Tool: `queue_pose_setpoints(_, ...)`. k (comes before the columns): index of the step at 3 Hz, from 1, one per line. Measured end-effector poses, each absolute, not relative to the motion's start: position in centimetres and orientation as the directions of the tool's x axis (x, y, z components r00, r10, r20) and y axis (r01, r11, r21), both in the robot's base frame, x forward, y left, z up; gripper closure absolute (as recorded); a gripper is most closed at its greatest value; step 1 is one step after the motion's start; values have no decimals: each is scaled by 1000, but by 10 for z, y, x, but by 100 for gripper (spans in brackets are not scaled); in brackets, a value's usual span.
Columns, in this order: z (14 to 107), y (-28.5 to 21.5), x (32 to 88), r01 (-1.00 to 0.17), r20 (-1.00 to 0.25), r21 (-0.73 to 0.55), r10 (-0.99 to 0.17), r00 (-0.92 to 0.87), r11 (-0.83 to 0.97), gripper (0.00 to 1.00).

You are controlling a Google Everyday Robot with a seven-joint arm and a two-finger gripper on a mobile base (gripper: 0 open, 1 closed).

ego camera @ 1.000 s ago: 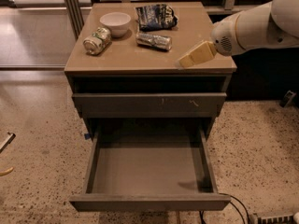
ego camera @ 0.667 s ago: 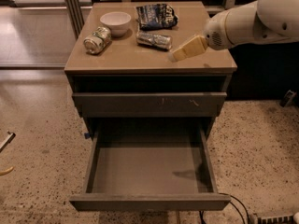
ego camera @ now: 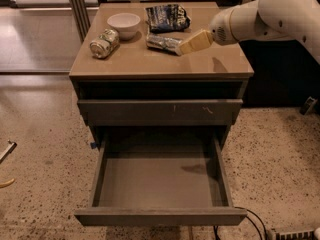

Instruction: Place redbull can into middle drawer

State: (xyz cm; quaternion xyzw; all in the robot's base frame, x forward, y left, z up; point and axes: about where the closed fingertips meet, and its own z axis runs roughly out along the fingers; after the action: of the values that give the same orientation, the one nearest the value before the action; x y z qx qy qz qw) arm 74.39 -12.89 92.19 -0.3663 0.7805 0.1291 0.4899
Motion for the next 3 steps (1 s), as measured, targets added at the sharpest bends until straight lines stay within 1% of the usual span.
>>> queue_pose_setpoints(1,912,-125,771,-693,-854,-148,-444,-271,706,0)
queue_pose_setpoints(3,900,-93,804,-723,-863,-137,-439,-248,677,0)
